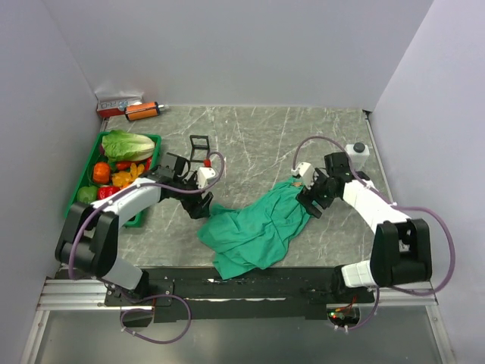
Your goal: Remove the brooch from the garment
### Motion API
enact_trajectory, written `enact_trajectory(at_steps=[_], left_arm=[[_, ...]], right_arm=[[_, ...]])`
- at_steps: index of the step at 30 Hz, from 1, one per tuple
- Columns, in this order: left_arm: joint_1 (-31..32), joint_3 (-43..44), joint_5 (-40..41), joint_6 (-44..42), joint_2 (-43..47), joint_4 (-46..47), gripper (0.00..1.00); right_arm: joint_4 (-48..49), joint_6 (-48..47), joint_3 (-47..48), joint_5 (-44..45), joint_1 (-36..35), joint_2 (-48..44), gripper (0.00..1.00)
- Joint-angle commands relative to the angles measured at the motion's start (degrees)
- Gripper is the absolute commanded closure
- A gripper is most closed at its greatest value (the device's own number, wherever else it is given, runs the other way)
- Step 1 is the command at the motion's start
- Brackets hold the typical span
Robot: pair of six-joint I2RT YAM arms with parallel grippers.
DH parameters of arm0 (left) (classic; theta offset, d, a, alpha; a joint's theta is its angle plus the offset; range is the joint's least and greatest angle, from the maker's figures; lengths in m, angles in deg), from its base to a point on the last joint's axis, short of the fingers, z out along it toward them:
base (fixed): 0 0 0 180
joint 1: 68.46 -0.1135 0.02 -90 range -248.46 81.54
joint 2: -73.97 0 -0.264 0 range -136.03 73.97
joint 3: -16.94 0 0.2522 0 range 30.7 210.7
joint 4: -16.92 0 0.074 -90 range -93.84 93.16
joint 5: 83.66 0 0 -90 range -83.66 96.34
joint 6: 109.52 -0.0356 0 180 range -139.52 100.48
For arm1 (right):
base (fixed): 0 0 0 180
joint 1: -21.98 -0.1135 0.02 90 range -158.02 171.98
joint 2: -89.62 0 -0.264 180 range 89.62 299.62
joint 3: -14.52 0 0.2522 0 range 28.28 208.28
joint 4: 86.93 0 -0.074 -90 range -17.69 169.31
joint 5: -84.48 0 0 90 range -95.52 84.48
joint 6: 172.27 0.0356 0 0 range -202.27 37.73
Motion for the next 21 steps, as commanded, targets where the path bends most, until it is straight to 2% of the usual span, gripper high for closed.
enact_trajectory(at_steps=[1,6,8,14,18,19,20,21], left_arm=[[0.7,0.6,-2.0,-3.0,-4.1,0.5,0.25],[1.1,1.9,-1.8,-3.9,-9.1,1.9,0.31],[1.2,2.9,-2.0,-3.5,-10.9,3.0,0.36],[2.9,8.2,-2.7,-0.8,-17.4,4.4,0.47],[4.1,12.3,-4.3,-4.3,-20.9,-0.6,0.72],[4.1,12.8,-5.2,-6.0,-21.0,-1.8,0.9],[4.1,13.3,-5.9,-6.9,-21.0,-3.3,0.98],[4.1,14.8,-6.0,-7.1,-20.7,-5.5,0.99]], right_arm=[[3.3,-1.3,3.7,-2.4,0.4,4.7,0.14],[1.0,0.9,11.9,-3.8,-0.2,13.4,0.45],[-0.2,2.6,15.4,-4.9,-0.2,15.4,0.5],[-1.4,4.0,16.4,-5.6,-1.0,15.5,0.56],[-1.5,4.9,15.9,-5.8,-1.6,15.6,0.61],[-1.5,5.4,16.1,-6.0,-1.7,15.8,0.64],[-1.5,5.6,16.6,-6.1,-1.8,16.1,0.7],[-1.5,5.9,17.1,-6.2,-1.8,16.3,0.76]])
